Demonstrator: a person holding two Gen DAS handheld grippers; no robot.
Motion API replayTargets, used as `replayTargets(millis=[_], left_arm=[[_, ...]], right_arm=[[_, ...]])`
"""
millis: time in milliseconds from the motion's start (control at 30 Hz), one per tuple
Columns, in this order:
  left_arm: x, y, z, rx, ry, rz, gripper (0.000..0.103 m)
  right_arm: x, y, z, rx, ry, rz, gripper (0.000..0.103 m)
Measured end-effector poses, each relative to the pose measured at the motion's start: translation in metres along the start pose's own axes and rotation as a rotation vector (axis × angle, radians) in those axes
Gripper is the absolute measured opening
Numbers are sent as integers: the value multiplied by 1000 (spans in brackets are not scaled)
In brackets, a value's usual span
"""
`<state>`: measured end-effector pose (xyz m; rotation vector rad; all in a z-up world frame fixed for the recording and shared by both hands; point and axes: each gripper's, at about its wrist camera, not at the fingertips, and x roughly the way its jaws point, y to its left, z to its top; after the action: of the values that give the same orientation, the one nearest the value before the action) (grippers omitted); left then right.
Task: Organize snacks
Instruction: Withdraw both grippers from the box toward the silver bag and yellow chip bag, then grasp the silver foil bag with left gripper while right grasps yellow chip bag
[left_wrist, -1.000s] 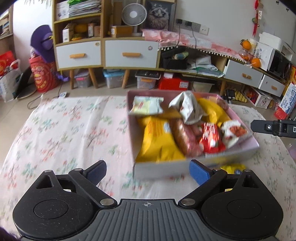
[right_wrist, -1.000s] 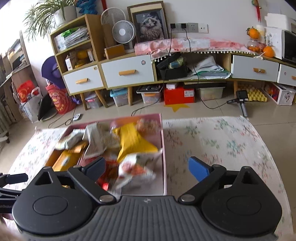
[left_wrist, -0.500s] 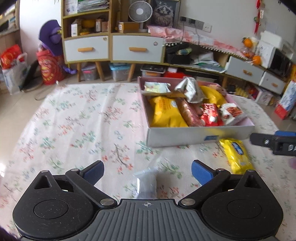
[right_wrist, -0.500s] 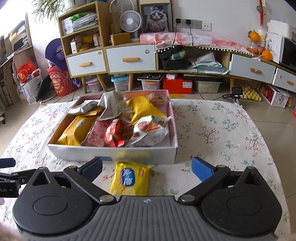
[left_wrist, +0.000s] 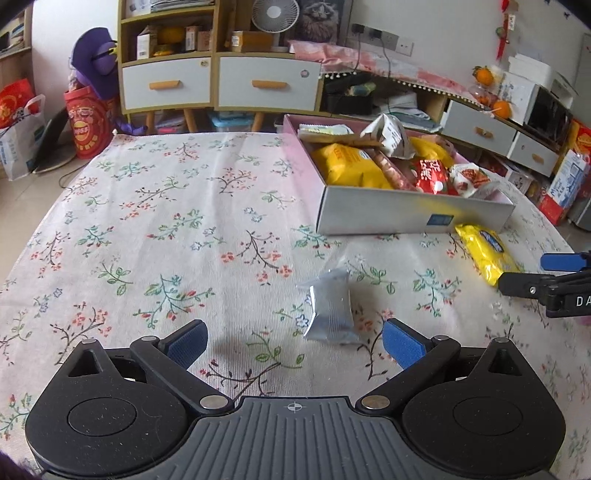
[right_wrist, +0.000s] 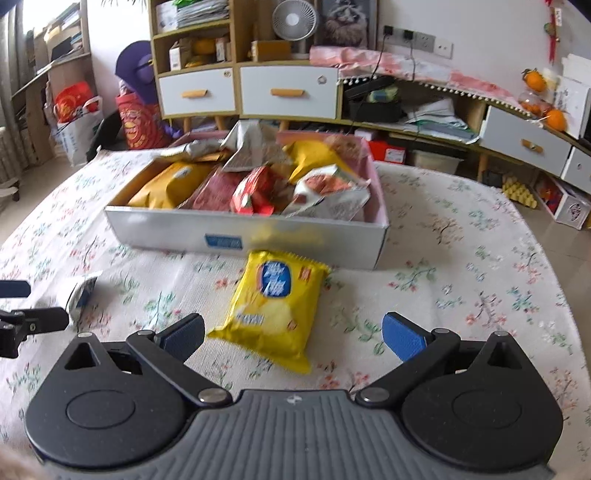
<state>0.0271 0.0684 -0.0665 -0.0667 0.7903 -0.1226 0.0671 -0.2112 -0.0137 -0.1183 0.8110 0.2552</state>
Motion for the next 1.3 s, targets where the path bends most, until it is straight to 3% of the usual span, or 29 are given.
replayTargets(millis=[333,767,1100,1300], left_arm=[[12,-18,-8,109,-22,45,103],[19,-31,-1,117,-28,31,101],[19,-37,4,120,-29,18,82],[16,-38,7,119,-27,9,58]], right_arm=[[10,9,-13,-32,14,22,103],[26,14,0,3,-40,14,103],[30,17,5,-6,-49,1,100],[27,19,8,-27,-51,20,81]])
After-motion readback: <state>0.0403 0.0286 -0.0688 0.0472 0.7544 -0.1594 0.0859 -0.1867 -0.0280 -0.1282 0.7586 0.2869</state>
